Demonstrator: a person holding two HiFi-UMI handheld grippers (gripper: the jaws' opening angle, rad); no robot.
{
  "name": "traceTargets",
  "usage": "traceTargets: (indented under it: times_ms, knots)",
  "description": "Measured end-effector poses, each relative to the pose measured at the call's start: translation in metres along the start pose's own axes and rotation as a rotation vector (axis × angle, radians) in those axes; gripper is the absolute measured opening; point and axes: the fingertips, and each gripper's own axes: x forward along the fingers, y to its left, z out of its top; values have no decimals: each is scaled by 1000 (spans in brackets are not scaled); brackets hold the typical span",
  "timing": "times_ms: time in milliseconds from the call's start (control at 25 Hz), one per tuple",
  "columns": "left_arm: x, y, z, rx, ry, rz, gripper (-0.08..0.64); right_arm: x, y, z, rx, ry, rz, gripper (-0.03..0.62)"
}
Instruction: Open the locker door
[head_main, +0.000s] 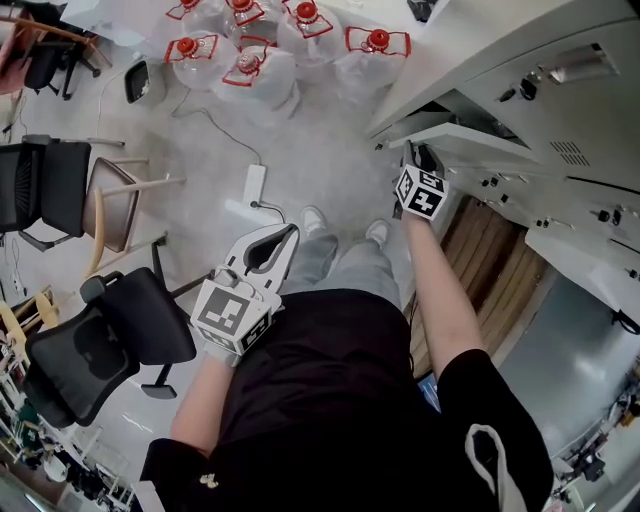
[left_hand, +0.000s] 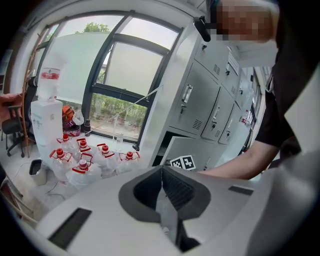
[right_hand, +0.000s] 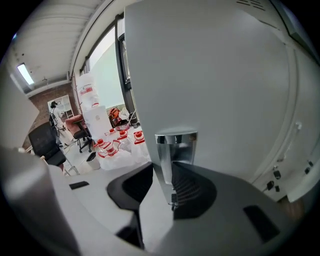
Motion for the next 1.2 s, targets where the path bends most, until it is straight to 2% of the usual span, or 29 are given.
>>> traceTargets:
  times_ms: [680,1000,1200]
  knots:
    - [22,-30,11,97,30,-130,23,-71,-10,-63,24,15,24,135]
    - [41,-64,6,141,67,-225,23,-108,-31,-93,47,32,-6,143]
    - [48,-83,-1,168,99,-292,23,-134,-50,-109,92,26,-61,147]
